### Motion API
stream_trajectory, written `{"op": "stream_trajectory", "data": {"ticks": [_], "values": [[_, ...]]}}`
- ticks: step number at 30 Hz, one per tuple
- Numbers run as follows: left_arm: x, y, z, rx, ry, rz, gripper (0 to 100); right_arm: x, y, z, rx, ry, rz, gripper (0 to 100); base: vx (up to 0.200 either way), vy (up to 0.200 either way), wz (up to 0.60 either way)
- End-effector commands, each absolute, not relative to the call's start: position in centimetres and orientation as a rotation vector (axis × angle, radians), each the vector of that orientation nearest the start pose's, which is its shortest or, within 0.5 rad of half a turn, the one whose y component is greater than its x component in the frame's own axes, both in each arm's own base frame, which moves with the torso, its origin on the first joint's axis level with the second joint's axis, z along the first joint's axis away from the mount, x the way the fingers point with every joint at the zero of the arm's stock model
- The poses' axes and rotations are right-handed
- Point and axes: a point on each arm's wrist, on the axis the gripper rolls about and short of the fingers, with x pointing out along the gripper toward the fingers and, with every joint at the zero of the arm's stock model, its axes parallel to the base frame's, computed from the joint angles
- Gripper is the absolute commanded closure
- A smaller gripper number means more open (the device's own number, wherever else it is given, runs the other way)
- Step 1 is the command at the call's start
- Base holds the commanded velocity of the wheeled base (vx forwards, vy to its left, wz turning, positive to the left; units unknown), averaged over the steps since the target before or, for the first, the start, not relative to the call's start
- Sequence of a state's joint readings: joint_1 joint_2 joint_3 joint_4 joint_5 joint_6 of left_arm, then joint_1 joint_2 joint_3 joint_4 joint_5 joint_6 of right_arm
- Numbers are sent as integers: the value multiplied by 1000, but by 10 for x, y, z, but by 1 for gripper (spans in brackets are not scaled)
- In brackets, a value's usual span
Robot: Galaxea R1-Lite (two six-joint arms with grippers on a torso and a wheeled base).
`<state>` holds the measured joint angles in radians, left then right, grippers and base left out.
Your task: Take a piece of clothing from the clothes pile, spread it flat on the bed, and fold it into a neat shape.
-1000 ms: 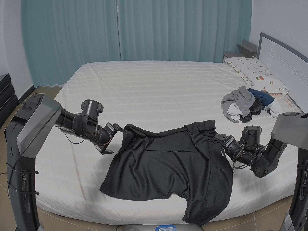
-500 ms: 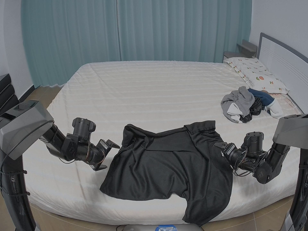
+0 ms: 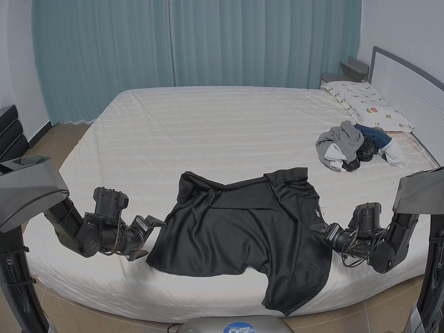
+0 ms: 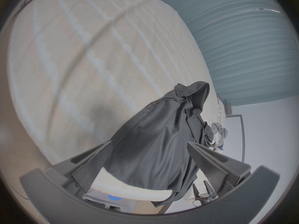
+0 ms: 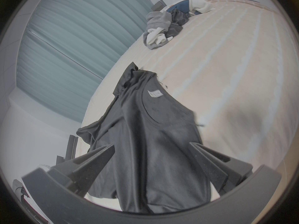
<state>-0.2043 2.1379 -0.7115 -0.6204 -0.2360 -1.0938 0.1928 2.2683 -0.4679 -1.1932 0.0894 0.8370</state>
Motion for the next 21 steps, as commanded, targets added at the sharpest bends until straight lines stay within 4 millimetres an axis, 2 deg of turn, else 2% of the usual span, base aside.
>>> {"op": "stream_trajectory", "data": {"ticks": [1,9,21], "values": [[322,-73,18,-1022,950,76,0,303,59,-22,771,704,-12,0,-200,0,0],[325,-87,6,-963,879,128,0,304,59,-28,761,722,-7,0,0,0,0],[325,-87,0,-939,873,156,0,303,59,-30,761,731,-6,0,0,0,0]]}}
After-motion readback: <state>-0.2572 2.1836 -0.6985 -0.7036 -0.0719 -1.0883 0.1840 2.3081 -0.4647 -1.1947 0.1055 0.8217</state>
